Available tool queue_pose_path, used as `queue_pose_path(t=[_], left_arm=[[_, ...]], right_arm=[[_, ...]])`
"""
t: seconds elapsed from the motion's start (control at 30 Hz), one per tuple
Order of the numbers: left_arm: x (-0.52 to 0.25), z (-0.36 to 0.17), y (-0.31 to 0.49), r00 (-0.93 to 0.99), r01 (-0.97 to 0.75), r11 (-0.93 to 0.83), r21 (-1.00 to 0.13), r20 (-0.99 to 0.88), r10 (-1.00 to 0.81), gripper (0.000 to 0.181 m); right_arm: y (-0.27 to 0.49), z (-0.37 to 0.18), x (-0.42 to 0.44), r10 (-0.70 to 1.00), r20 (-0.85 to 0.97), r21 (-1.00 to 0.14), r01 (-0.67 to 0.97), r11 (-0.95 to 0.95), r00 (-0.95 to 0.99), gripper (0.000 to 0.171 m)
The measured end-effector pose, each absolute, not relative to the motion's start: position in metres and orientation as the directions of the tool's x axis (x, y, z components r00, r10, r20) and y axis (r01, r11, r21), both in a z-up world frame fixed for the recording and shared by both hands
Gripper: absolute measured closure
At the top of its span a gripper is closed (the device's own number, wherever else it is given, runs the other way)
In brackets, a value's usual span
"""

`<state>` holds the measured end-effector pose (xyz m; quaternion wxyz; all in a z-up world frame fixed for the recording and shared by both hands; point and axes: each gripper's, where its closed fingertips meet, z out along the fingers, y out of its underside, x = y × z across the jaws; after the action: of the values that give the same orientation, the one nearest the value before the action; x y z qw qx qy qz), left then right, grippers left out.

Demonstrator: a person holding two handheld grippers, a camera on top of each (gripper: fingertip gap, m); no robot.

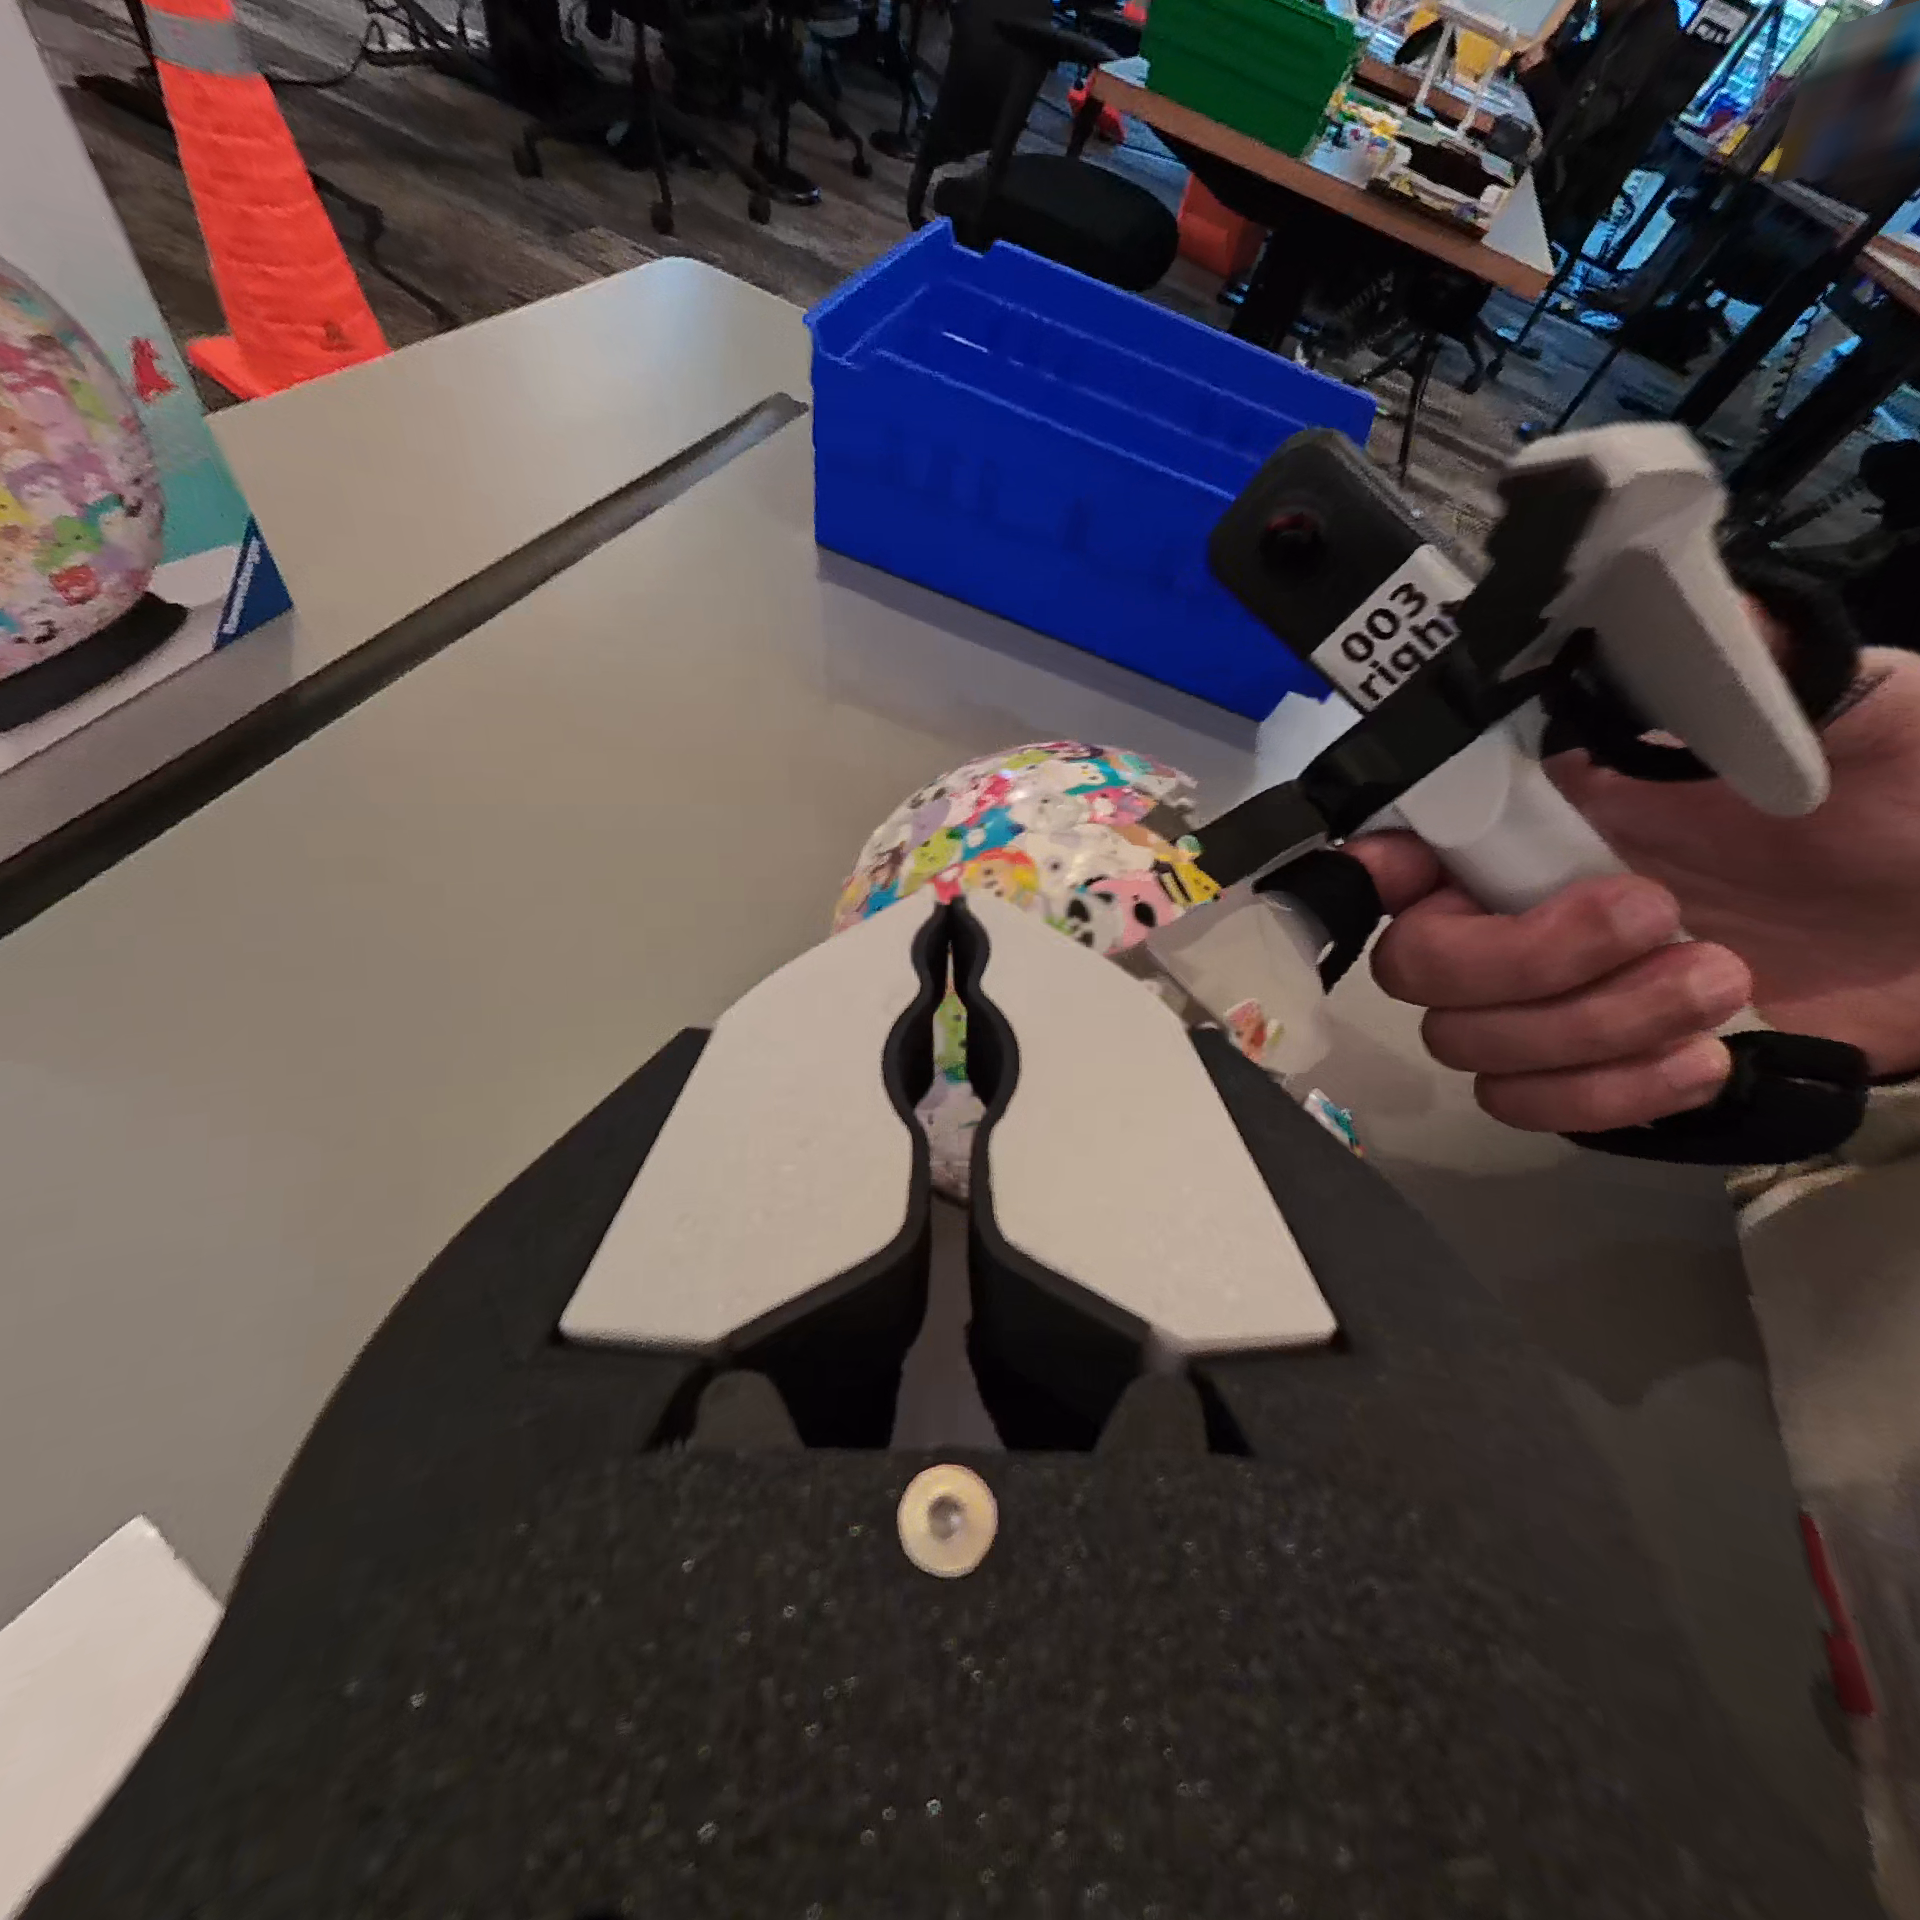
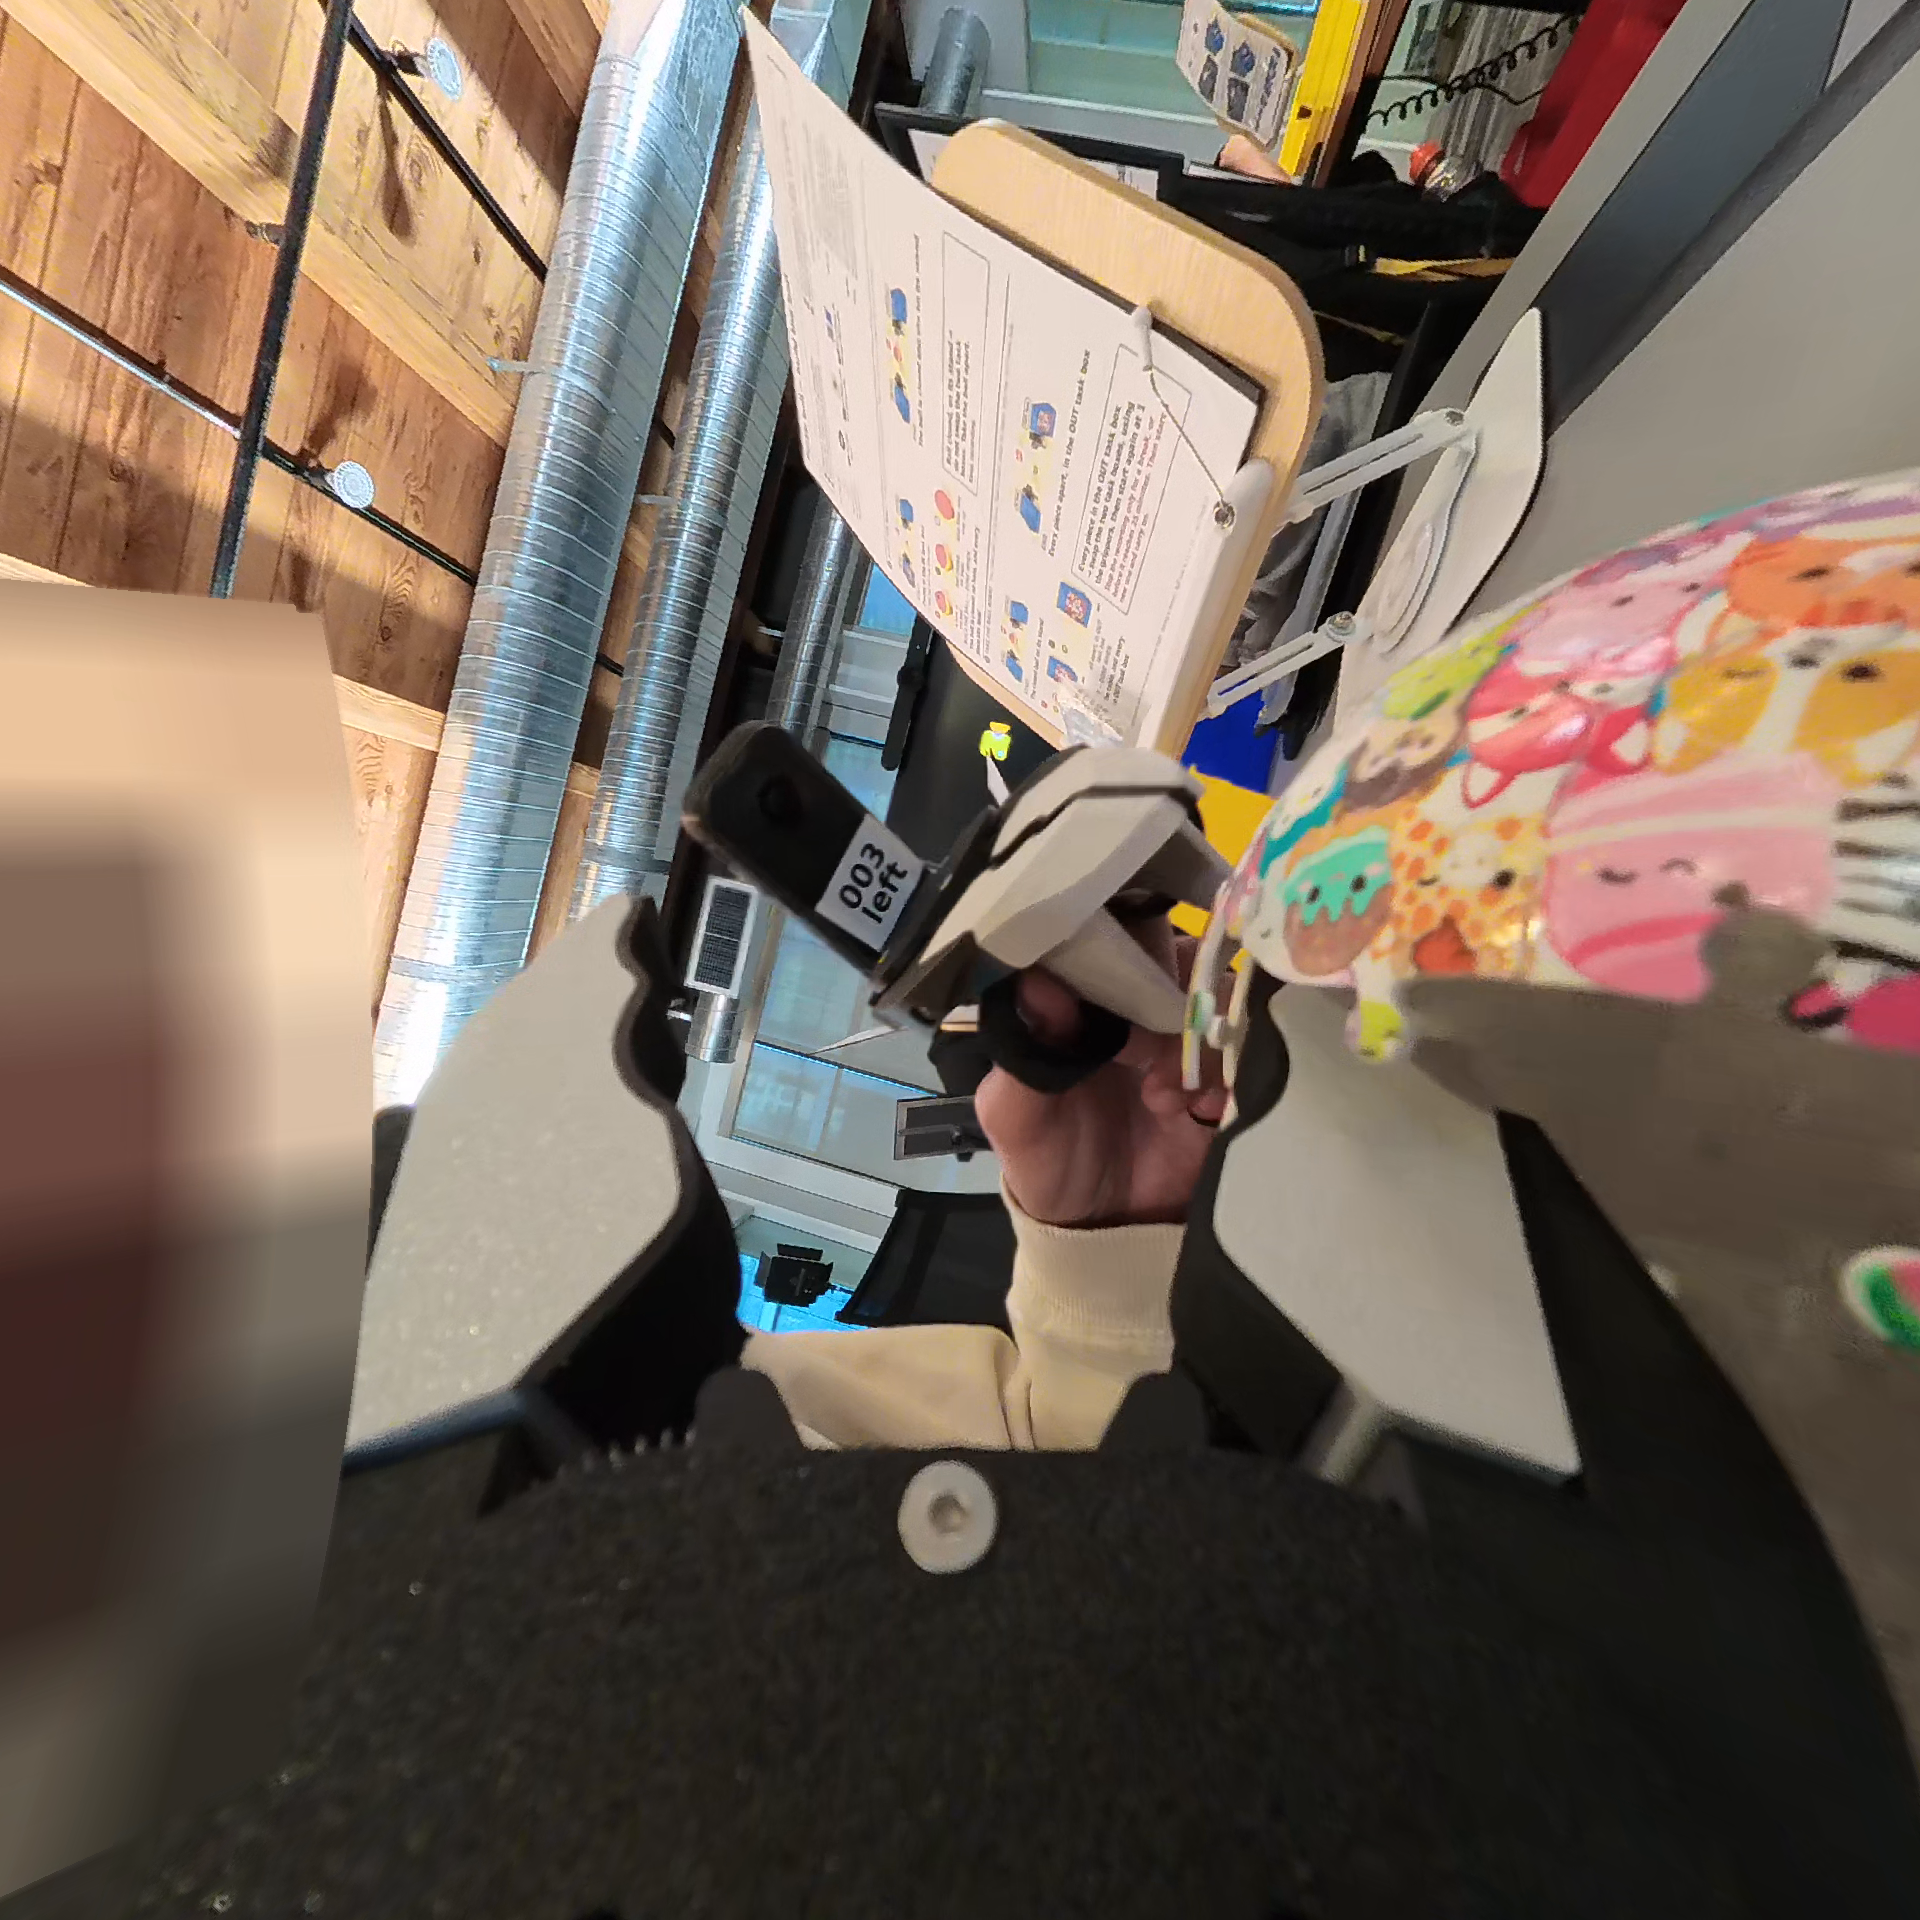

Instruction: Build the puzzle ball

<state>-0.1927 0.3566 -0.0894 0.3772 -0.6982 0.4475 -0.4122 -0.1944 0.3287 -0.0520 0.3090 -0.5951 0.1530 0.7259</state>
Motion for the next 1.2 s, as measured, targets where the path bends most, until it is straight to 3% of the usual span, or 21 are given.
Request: queue_pose_path(t=[0.13,0.3,0.93,1.2], left_arm=[[-0.197,-0.097,0.359,0.236,-0.291,-0.36,-0.887,0.298,-0.925,0.181],[-0.194,-0.108,0.352,0.202,-0.317,-0.372,-0.873,0.321,-0.925,0.181],[-0.189,-0.101,0.341,0.193,-0.301,-0.348,-0.888,0.301,-0.934,0.181],[-0.181,-0.099,0.346,0.177,-0.371,-0.302,-0.878,0.252,-0.951,0.181]], right_arm=[[0.325,-0.052,-0.196,0.268,-0.962,-0.179,-0.613,-0.769,-0.055,0.067],[0.331,-0.062,-0.192,0.211,-0.975,-0.126,-0.626,-0.769,-0.064,0.066],[0.333,-0.052,-0.192,0.217,-0.971,-0.103,-0.648,-0.755,-0.099,0.067],[0.336,-0.052,-0.192,0.221,-0.968,-0.091,-0.655,-0.75,-0.12,0.066]])
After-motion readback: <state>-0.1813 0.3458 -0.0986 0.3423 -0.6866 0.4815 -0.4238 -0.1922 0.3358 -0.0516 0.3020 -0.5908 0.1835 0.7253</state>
